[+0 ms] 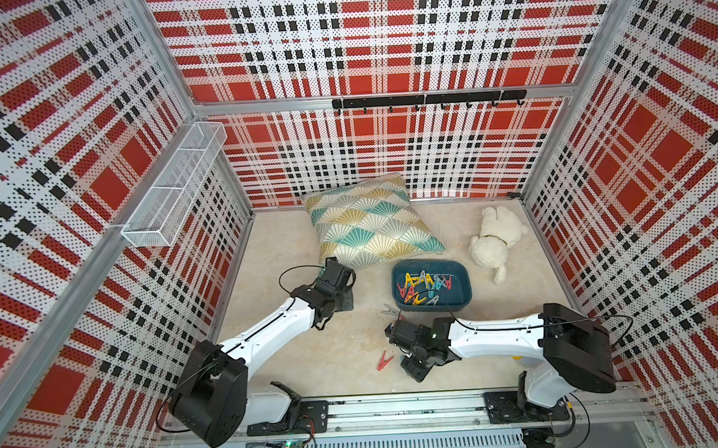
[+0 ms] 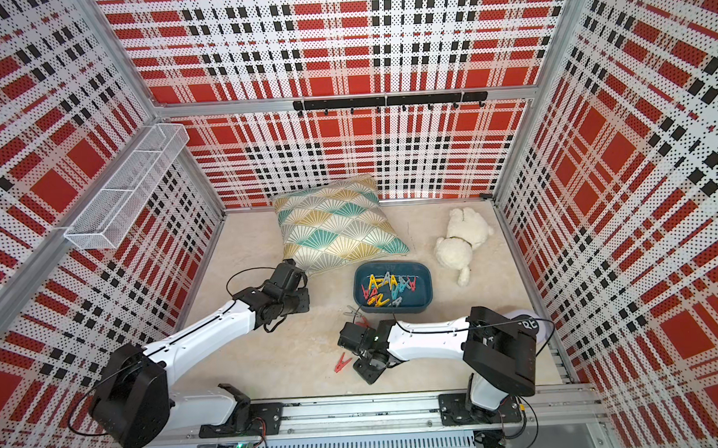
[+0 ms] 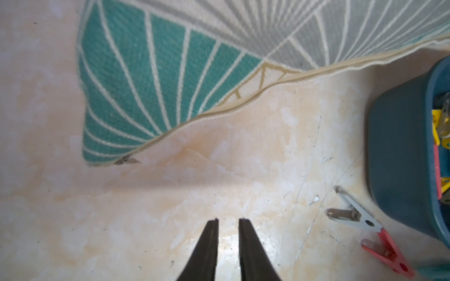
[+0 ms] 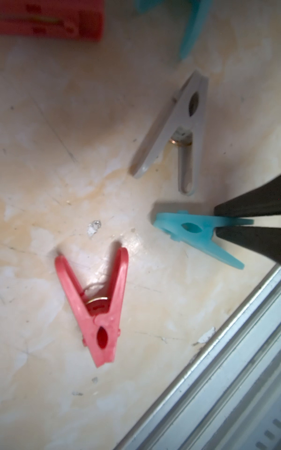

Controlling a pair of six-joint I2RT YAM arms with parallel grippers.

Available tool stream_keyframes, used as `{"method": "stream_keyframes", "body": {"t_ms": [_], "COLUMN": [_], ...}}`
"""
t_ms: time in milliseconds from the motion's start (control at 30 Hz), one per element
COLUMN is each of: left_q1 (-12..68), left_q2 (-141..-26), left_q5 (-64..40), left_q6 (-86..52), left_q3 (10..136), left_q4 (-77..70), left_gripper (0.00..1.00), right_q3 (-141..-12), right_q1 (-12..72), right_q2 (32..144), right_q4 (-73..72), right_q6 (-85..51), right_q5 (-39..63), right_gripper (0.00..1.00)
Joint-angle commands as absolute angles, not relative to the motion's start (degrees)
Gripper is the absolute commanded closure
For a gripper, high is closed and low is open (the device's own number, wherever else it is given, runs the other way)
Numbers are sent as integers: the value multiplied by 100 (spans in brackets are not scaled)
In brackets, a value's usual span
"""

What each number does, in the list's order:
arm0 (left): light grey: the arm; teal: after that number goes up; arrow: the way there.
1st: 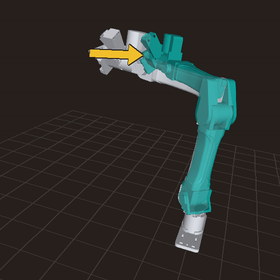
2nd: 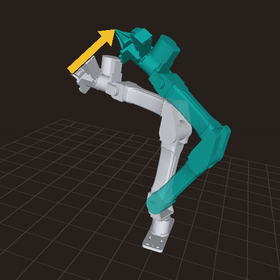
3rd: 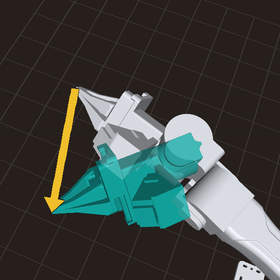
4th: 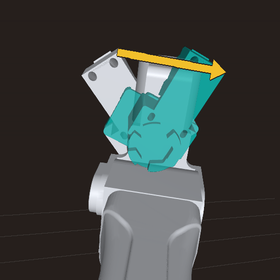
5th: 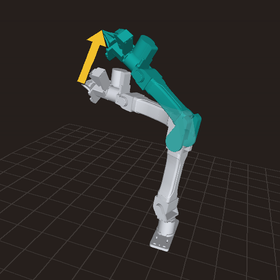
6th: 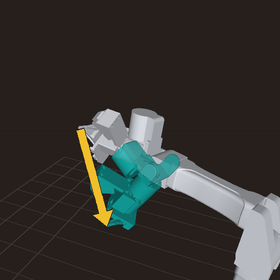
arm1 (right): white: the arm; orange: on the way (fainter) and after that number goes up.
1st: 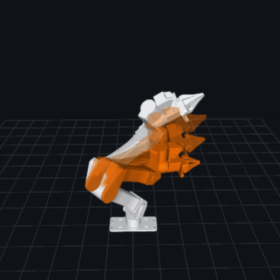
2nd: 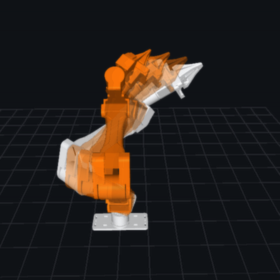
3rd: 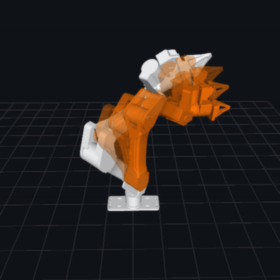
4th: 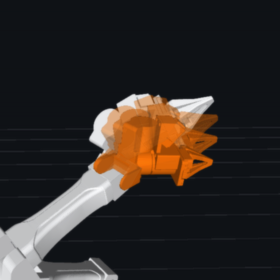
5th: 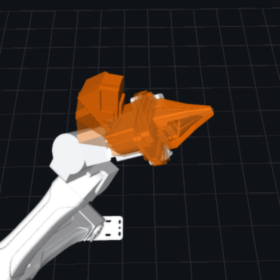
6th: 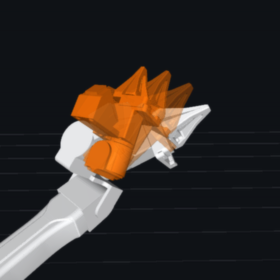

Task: Put the clothespins into the storage box
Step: Pick up the clothespin from the center of the board, then place the clothespin in the storage box.

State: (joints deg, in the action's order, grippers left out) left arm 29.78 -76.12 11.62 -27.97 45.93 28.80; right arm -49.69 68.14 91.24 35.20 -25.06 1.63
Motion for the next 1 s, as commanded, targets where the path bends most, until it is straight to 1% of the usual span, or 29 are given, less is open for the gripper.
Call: {"method": "stream_keyframes", "body": {"t_ms": [0,133,200,333,433,533,667,800,967], "left_q1": [2905,2888,2885,2908,3018,3223,3494,3709,4053], "left_q2": [-7492,-7488,-7480,-7455,-7344,-7269,-7286,-7257,-7106], "left_q5": [1125,1129,1132,1226,1368,1499,1602,1987,2306], "left_q6": [-2691,-2690,-2698,-2749,-2802,-2839,-2913,-3006,-3295], "left_q3": [4702,4720,4720,4746,4761,4761,4772,4821,4852], "left_q4": [2851,2848,2831,2820,2830,2836,2830,2958,2959], "left_gripper": [78,78,78,78,78,78,78,78,78], "right_q3": [-5179,-5481,-5678,-5927,-5915,-5888,-5917,-5917,-6244], "right_q1": [6847,6759,6514,5580,4692,3851,3206,2770,2600], "right_q2": [8792,8266,8060,7971,7955,8108,8453,8755,9399], "right_q4": [3700,3993,4106,4041,3793,3702,3760,3639,3698], "right_q6": [-2395,-2309,-2202,-1981,-1935,-1860,-1832,-1822,-1802], "right_q5": [36,-96,-310,-656,-896,-862,-1405,-1284,-1634], "right_gripper": [86,86,86,86,85,86,86,85,85]}}
